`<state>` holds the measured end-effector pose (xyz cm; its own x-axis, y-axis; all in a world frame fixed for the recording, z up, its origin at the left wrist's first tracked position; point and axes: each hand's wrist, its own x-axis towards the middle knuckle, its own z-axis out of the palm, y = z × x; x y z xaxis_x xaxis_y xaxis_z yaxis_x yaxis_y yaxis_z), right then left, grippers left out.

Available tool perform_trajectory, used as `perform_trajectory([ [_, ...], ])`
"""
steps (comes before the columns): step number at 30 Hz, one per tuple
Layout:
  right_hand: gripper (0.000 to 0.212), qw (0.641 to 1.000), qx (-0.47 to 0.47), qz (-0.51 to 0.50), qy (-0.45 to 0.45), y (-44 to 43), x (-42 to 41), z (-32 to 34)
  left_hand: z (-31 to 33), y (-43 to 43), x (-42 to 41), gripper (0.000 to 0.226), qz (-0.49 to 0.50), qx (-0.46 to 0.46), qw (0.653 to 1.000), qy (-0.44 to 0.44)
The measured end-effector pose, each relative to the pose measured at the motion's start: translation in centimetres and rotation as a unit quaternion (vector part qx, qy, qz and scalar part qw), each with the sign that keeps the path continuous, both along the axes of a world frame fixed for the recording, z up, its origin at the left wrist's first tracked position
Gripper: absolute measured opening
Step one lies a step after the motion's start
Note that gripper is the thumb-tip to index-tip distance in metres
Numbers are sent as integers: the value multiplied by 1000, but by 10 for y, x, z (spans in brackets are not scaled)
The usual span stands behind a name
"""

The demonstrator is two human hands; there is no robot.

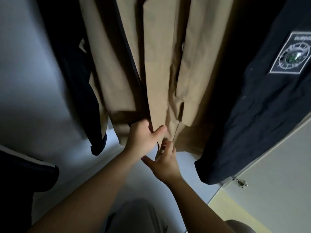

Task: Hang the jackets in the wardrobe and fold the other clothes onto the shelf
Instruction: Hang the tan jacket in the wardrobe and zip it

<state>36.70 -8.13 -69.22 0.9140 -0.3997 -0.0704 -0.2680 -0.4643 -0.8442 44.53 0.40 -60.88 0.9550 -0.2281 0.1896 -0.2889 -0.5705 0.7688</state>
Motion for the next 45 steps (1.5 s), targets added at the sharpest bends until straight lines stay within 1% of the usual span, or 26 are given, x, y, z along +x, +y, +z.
perform_trajectory([
  [1, 93, 1000, -5, -16, -19, 2, 3, -3, -2, -5, 0, 50, -16, -16, 999, 34],
  [2, 88, 999, -17, -31, -29, 2, 5, -7, -3, -8, 0, 50, -37, -42, 996, 67],
  [4, 63, 998, -26, -53, -22, -5, 9, -12, -5, -11, 2, 46, -77, -84, 987, 111],
  [5, 48, 998, -10, -61, -17, -10, 10, -14, -5, -11, 4, 41, -94, -80, 986, 114],
  [7, 21, 998, 17, -64, -22, -23, 9, -20, -7, -9, 9, 38, -107, -38, 988, 104],
  [8, 10, 997, 11, -65, -31, -29, 8, -22, -7, -9, 11, 38, -98, -15, 990, 96],
  [9, 9, 997, 1, -68, -38, -33, 7, -23, -7, -9, 14, 37, -85, -8, 992, 88],
  [12, 16, 995, 0, -90, -48, -40, 5, -28, -7, -15, 19, 36, -70, -31, 994, 79],
  [14, 19, 993, 17, -97, -62, -38, 7, -28, -8, -21, 21, 35, -72, -54, 990, 107],
  [16, 34, 993, 15, -95, -67, -33, 8, -27, -9, -26, 19, 33, -71, -64, 989, 108],
  [18, 47, 992, 4, -119, -36, -30, 11, -25, -11, -31, 16, 36, -78, -72, 988, 109],
  [19, 49, 990, -2, -139, -28, -28, 12, -24, -12, -32, 14, 39, -87, -83, 985, 120],
  [20, 42, 988, -5, -154, -25, -29, 13, -24, -14, -33, 15, 43, -96, -83, 983, 131],
  [21, 29, 986, 1, -162, -23, -30, 12, -26, -15, -32, 15, 47, -103, -70, 982, 140],
  [23, 7, 987, 37, -158, -1, -35, 7, -28, -20, -29, 17, 51, -101, -51, 983, 145],
  [25, 6, 985, 82, -153, 17, -40, 1, -30, -26, -24, 19, 48, -84, -24, 991, 100],
  [26, 7, 982, 113, -153, 17, -43, -2, -30, -29, -21, 19, 46, -81, 10, 993, 84],
  [29, 23, 968, 202, -150, 3, -45, -10, -31, -45, -15, 17, 29, -144, 87, 977, 128],
  [30, 24, 964, 223, -147, 5, -46, -14, -31, -53, -15, 15, 29, -168, 98, 970, 147],
  [33, 22, 943, 296, -145, 35, -53, -26, -38, -65, -14, 8, 48, -177, 102, 960, 193],
  [35, 26, 934, 315, -162, 35, -57, -32, -43, -70, -14, 5, 53, -175, 115, 957, 201],
  [38, 37, 924, 327, -195, 23, -59, -37, -45, -75, -18, 1, 49, -162, 94, 957, 222],
  [40, 46, 926, 299, -225, 45, -58, -39, -44, -78, -26, 0, 43, -153, 22, 948, 277],
  [42, 51, 921, 283, -249, 100, -55, -41, -46, -79, -35, -1, 37, -136, -36, 935, 326],
  [43, 53, 914, 294, -246, 131, -53, -42, -47, -80, -38, -1, 40, -127, -31, 939, 319],
  [45, 60, 889, 355, -232, 173, -47, -44, -45, -82, -43, -1, 53, -123, -1, 952, 279],
])
